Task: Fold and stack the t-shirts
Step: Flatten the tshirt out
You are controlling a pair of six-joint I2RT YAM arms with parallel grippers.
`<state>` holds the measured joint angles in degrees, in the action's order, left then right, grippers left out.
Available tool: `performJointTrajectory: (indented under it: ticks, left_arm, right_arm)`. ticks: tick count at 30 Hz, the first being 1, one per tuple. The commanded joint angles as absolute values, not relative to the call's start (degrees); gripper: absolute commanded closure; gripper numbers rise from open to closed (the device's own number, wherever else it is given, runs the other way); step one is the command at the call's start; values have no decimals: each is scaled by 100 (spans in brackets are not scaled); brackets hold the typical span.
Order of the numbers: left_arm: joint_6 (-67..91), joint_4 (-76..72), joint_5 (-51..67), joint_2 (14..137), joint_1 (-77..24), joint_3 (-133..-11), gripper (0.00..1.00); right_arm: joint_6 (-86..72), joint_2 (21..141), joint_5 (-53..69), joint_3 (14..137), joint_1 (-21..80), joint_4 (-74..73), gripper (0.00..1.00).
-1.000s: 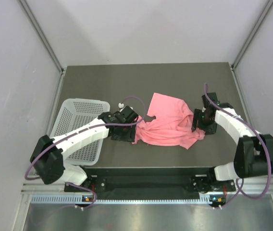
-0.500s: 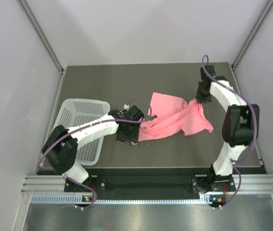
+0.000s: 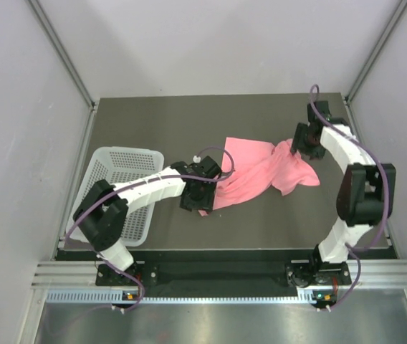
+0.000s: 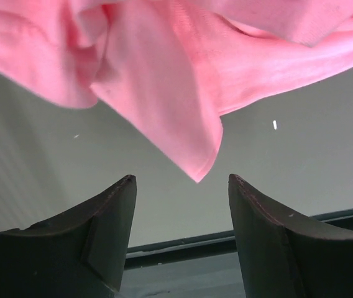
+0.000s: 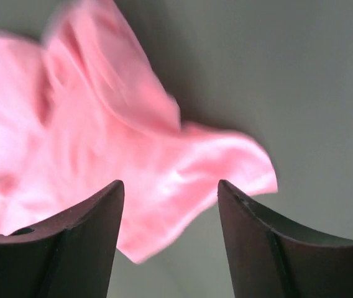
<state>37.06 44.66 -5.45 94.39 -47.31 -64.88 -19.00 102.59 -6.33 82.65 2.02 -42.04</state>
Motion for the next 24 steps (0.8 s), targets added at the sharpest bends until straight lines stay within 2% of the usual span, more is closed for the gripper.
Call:
performJointTrajectory:
  ticks: [1,5,8,9,12,19,23,24]
  left_arm:
    - [3595,4219,-448,9685,-4772,-6706,35]
    - [3525,4157,-597,10115,-4764,-6873,41]
    - [3446,4262,-668,10431,-4764,-7083,54]
    - [3445,4341,-825,10494,-4764,-7145,71]
    - [3515,5113,-1352,10608,-4781,-7548,100]
    - [3419,7311,-3512,10336,-5412,-8252,100]
    - [3419,7489,-3307,10949,-5835,-8420,100]
    - [3419,7427,-3209,11047,-5879,-8455,97]
  right_arm:
    - [-1837,9414,-572,7238,44,-3921,39]
    - [-2004,9088,-53,6593,-526,-3639,45]
    - [-1925,8939,-70,6557,-536,-3665,47]
    - [-1934,8869,-62,6557,-536,-3674,47]
    - [-1942,8816,-18,6583,-536,-3726,47]
    - [-1916,8886,-219,6671,-545,-3867,47]
    - [-1925,8912,-246,6706,-545,-3850,46]
    - [-1916,8930,-255,6715,-545,-3867,46]
